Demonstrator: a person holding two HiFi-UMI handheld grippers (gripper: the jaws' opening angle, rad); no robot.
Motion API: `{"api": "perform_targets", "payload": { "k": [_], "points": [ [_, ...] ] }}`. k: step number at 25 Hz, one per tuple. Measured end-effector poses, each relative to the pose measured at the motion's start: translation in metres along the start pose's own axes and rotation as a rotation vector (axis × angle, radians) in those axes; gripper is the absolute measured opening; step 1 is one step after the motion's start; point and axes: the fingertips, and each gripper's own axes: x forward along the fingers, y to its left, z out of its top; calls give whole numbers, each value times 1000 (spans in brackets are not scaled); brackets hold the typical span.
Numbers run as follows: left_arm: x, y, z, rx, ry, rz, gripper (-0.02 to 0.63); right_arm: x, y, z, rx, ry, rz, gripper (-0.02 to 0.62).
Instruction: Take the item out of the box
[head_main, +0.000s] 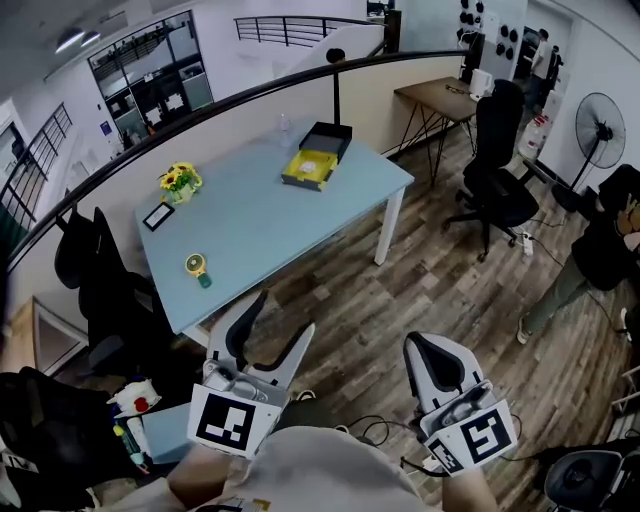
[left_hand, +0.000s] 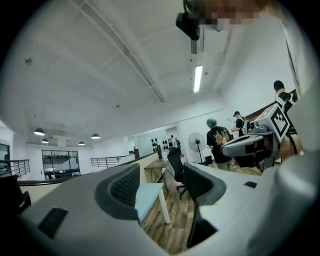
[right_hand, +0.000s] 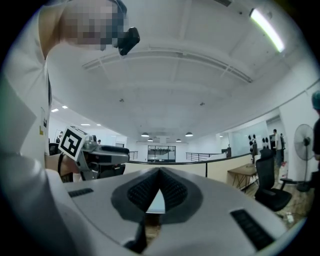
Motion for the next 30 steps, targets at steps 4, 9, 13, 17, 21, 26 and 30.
{"api": "perform_targets", "payload": {
  "k": [4, 9, 13, 17, 21, 26, 30],
  "points": [
    [9, -2, 2, 4, -16, 29, 362, -3, -15, 3, 15, -20, -17, 3],
    [27, 0, -1, 16, -18, 31, 364, 5, -30, -2, 15, -20, -25, 4],
    [44, 7, -4, 16, -16, 27, 364, 19, -43, -5, 12, -14, -23, 3],
    [65, 18, -9, 22, -13, 18, 362, 41, -58, -12, 12, 6, -23, 3],
    [95, 35, -13, 41, -9, 4, 364, 72, -78, -17, 18, 24, -22, 4],
    [147, 69, -22, 37, 7, -4, 362, 127, -111, -23, 34, 46, -27, 3],
    [192, 105, -29, 27, 25, -10, 362, 177, -135, -23, 49, 63, -25, 3]
  ]
}}
